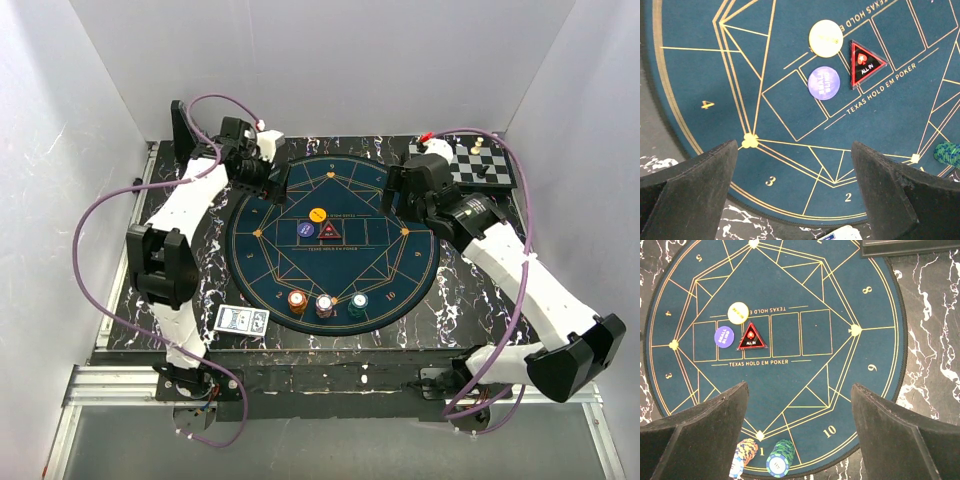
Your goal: Distribute texas hold em gaming equipment
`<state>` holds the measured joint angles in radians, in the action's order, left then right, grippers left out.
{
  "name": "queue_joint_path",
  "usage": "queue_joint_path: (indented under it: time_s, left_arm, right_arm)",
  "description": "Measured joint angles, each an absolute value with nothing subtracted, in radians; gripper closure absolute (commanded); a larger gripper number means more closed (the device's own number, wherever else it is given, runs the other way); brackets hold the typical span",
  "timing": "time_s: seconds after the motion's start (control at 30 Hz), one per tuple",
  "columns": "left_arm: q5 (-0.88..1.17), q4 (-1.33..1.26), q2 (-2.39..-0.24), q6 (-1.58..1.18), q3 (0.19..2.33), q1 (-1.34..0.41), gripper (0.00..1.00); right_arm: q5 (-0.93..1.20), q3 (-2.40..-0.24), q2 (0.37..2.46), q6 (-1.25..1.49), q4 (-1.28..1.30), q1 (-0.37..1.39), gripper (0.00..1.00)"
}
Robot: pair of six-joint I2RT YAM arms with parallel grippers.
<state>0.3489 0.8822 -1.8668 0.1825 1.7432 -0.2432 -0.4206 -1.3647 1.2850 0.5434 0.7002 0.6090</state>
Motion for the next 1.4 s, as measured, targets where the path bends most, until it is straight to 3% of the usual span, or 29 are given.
queue_joint_path:
  time_s: [0.5, 0.9, 1.4]
  left_arm:
    - [0.271, 0.840, -2.124, 0.300, 1.800, -0.400, 0.02]
    - [0.239, 0.741, -2.183, 0.313, 1.808, -0.457, 0.02]
    - [0.184, 0.658, -2.227, 0.307, 1.806, -0.476, 0.24]
  right_arm:
    - [-0.424, -1.252, 1.188, 0.543, 0.651, 0.609, 0.09]
    - [-0.424, -1.245, 1.185, 0.543, 0.633, 0.609, 0.12]
    - [-0.424, -1.225, 1.156, 0.543, 0.625, 0.609, 0.18]
